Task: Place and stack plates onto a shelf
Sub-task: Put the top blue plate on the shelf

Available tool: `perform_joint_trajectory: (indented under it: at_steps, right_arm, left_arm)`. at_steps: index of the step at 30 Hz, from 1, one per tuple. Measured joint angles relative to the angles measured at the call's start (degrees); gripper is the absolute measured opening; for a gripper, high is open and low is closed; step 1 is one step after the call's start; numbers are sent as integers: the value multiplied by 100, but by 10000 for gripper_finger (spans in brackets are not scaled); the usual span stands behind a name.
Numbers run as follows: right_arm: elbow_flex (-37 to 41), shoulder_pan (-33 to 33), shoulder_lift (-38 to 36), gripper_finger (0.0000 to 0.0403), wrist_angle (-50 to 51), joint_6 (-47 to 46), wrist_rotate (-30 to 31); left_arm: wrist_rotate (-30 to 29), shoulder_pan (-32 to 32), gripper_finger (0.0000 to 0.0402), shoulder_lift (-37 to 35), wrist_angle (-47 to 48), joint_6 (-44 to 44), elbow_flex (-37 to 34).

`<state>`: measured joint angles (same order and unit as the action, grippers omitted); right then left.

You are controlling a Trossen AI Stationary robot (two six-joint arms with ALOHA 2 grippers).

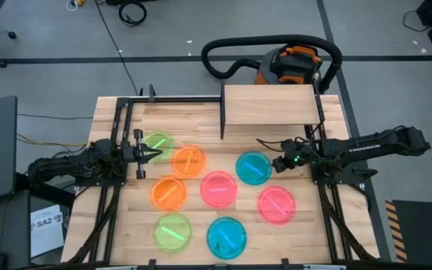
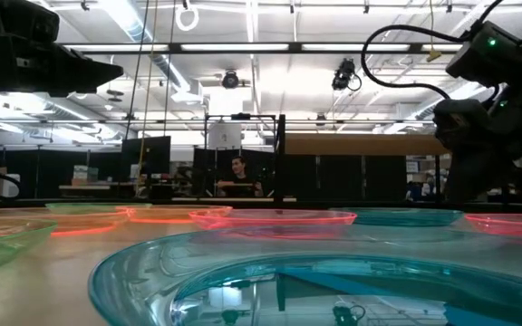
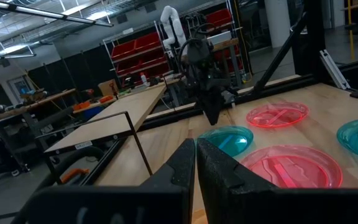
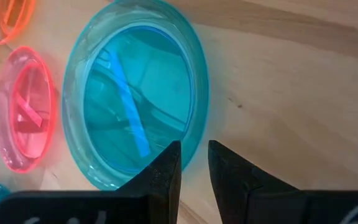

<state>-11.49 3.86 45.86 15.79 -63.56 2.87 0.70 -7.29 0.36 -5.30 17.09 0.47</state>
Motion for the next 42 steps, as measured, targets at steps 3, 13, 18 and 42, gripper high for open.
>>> perform_joint_trajectory:
  at_steps: [3,13,18,42]
  right_arm:
    - [112,0,-1,87,-109,-99,0]
    - [344,0,-1,87,-599,-99,0]
    - [344,0,-1,87,-595,-99,6]
    - [346,0,0,87,-633,-99,70]
  left_arm:
    - [-1,2,25,0,0,1,0]
    - [1,2,25,0,0,-1,0]
    - [-1,1,25,0,0,0,0]
    - [0,1,25,0,-1,1,0]
